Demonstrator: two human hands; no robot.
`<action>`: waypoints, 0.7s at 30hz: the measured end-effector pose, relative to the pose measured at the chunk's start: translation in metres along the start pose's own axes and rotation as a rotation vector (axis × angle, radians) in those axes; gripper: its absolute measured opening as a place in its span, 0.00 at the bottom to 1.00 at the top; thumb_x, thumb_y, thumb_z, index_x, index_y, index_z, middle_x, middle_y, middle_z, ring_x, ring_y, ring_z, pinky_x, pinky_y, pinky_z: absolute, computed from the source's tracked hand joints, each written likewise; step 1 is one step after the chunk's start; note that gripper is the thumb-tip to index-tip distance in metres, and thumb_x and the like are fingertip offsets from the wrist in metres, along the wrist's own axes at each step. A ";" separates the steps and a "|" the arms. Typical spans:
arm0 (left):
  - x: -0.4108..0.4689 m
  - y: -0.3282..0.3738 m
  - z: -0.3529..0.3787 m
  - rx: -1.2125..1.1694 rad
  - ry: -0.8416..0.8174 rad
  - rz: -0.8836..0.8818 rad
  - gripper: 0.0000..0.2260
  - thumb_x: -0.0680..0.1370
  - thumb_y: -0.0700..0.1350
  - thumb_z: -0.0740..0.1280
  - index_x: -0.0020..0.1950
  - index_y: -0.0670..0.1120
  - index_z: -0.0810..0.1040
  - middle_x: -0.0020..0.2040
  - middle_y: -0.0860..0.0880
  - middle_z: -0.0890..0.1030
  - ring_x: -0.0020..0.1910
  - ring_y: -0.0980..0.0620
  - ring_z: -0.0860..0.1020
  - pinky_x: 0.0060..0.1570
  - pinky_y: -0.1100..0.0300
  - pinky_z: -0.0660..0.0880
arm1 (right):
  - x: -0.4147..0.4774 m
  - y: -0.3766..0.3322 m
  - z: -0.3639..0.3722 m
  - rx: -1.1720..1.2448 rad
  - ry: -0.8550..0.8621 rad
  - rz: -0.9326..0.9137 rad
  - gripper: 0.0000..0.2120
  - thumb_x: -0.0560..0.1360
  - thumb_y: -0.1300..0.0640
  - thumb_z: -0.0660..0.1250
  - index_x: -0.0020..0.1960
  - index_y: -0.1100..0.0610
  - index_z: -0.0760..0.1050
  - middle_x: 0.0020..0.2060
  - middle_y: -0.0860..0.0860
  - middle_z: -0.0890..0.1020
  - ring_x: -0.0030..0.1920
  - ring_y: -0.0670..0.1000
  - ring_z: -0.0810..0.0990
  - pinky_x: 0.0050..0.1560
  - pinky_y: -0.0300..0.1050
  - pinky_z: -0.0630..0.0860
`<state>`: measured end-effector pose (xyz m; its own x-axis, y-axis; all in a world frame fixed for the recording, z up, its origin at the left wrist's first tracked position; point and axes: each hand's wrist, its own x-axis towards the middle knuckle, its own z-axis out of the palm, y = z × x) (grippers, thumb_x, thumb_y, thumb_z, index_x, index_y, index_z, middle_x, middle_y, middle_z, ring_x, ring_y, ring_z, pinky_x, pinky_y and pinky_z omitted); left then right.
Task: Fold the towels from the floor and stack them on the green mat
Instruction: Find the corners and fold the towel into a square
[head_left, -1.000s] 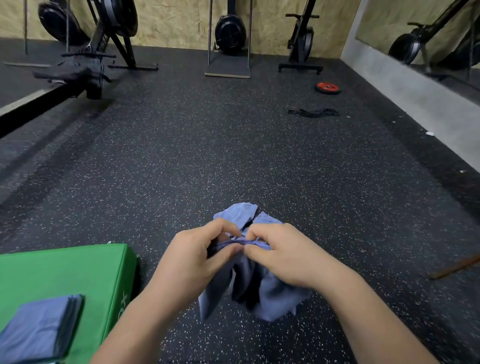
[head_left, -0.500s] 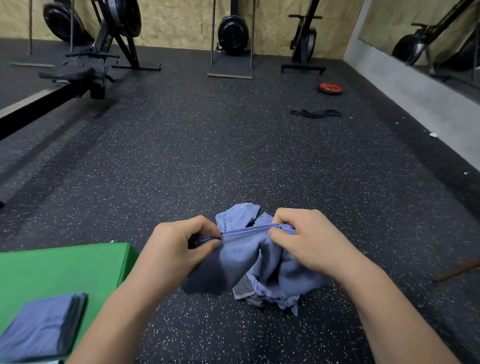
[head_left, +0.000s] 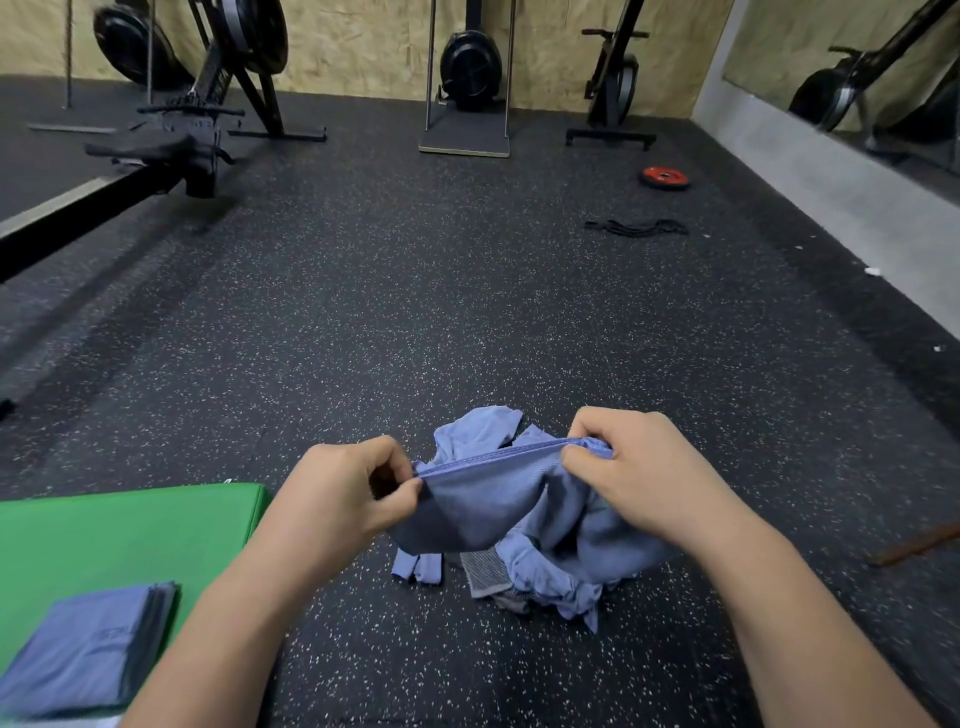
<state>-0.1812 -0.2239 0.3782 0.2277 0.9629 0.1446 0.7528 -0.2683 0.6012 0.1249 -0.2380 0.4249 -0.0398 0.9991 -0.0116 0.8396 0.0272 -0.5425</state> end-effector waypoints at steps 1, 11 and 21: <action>-0.001 0.001 -0.001 -0.035 0.011 -0.007 0.10 0.76 0.49 0.78 0.38 0.54 0.80 0.31 0.60 0.82 0.31 0.58 0.79 0.33 0.67 0.73 | 0.000 0.001 0.000 -0.005 0.005 0.004 0.07 0.75 0.49 0.69 0.42 0.51 0.75 0.31 0.49 0.78 0.34 0.52 0.77 0.39 0.55 0.77; 0.001 -0.006 -0.007 -0.199 0.131 -0.053 0.09 0.75 0.51 0.81 0.41 0.56 0.83 0.31 0.58 0.81 0.30 0.58 0.75 0.33 0.62 0.71 | 0.002 0.007 -0.001 -0.001 0.029 0.036 0.06 0.77 0.50 0.68 0.42 0.49 0.75 0.33 0.47 0.79 0.36 0.49 0.78 0.42 0.55 0.78; 0.000 -0.006 -0.010 -0.262 0.101 -0.049 0.12 0.78 0.37 0.76 0.47 0.55 0.86 0.41 0.57 0.87 0.40 0.51 0.85 0.45 0.57 0.79 | 0.003 0.011 -0.003 -0.011 0.054 0.064 0.07 0.80 0.47 0.67 0.45 0.48 0.76 0.34 0.47 0.82 0.38 0.51 0.81 0.44 0.57 0.81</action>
<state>-0.1916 -0.2220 0.3821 0.1224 0.9761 0.1795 0.5729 -0.2172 0.7904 0.1355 -0.2346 0.4210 0.0436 0.9990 -0.0006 0.8452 -0.0372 -0.5331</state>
